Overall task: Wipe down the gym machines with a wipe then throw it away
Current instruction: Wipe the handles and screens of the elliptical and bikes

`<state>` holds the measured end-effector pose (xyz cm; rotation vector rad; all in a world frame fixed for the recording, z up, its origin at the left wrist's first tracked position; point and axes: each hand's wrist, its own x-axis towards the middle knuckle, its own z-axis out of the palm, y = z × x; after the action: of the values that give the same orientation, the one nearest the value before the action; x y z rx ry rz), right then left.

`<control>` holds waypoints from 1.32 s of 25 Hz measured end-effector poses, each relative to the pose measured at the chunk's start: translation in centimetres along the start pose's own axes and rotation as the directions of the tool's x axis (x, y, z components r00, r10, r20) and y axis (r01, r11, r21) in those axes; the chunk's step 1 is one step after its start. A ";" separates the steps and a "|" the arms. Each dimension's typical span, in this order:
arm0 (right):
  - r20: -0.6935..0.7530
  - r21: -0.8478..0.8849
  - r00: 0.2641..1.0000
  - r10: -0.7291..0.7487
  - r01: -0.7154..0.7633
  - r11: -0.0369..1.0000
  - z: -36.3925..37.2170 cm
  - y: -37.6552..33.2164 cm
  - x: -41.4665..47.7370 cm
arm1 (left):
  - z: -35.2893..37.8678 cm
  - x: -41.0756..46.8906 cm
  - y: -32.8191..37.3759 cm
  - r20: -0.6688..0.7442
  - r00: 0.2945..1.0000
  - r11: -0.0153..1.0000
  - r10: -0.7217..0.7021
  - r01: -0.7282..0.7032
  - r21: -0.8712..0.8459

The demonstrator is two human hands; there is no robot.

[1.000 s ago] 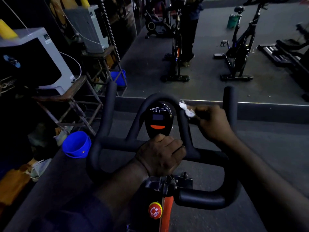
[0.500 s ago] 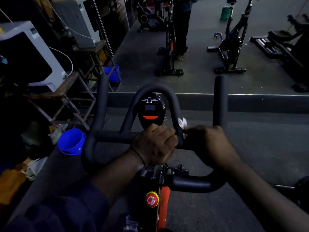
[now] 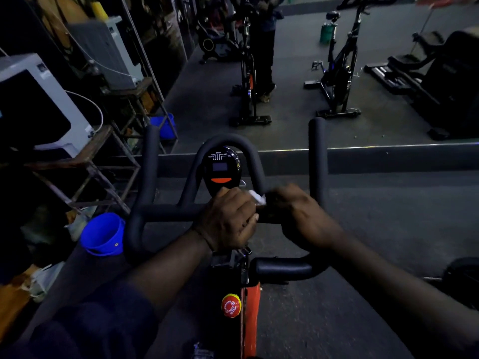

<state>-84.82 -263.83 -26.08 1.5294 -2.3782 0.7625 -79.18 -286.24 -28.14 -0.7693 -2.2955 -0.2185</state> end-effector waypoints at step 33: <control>-0.245 0.632 0.448 0.860 -0.599 0.492 1.2 0.6 -12.8 | 3.8 8.0 2.7 0.551 0.833 0.956 -0.050 -0.119 0.267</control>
<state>-79.63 -254.25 -32.89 0.0526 -2.4058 1.7806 -84.38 -278.93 -25.81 -0.7902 -2.7628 0.4154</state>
